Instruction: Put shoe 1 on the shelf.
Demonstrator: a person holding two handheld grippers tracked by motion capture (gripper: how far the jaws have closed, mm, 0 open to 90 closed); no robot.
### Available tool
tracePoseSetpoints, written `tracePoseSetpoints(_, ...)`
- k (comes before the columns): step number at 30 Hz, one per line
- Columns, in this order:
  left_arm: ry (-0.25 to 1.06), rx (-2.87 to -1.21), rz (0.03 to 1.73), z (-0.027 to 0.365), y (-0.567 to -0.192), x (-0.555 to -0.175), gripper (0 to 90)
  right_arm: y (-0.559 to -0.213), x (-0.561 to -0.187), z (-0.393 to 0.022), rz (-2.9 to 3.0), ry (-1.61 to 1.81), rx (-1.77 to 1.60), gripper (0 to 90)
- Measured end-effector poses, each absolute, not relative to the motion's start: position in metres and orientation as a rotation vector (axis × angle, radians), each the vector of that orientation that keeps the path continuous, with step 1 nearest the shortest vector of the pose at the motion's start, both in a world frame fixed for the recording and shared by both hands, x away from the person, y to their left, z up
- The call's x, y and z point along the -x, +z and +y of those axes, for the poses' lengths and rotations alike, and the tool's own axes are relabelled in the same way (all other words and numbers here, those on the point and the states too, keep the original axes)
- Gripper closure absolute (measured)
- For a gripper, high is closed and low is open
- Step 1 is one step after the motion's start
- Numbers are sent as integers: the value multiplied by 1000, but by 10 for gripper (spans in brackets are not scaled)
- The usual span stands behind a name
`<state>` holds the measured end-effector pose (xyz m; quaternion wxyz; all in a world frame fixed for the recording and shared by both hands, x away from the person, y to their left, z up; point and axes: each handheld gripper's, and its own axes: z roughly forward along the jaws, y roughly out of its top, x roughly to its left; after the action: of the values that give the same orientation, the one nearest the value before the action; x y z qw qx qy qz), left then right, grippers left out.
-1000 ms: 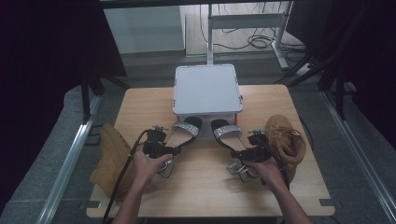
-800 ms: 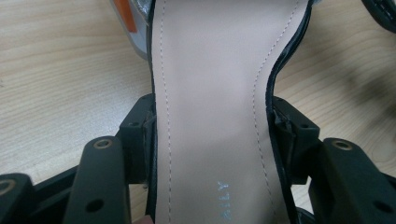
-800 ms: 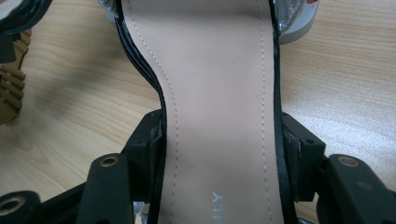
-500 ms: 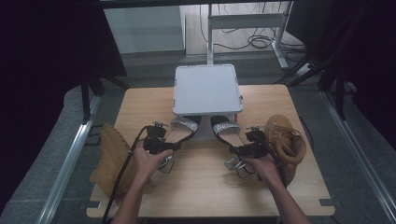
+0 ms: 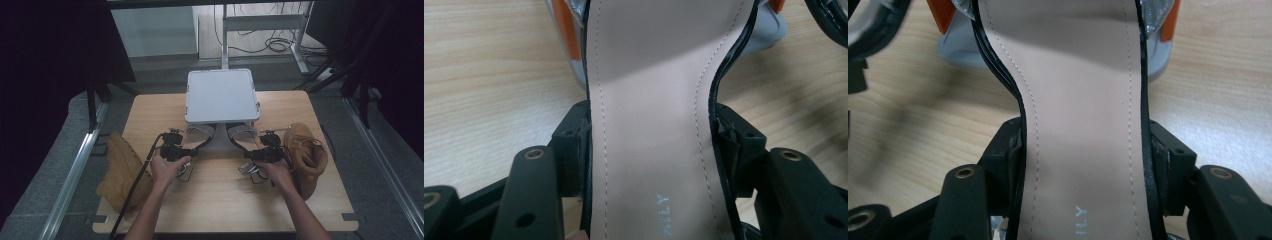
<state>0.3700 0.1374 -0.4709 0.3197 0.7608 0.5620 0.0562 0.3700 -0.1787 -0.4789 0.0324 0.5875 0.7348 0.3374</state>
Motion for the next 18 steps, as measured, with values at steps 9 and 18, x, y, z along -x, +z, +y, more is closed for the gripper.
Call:
tracePoseSetpoints(9, 161, -1982, 1512, 126, -477, -387, 418, -477, -385, -166, 2235, 1023, -1828, 419)
tracePoseSetpoints(18, 178, -1973, 1529, 121, -482, -400, 418, -486, -400, -160, 2177, 1016, -1887, 420)
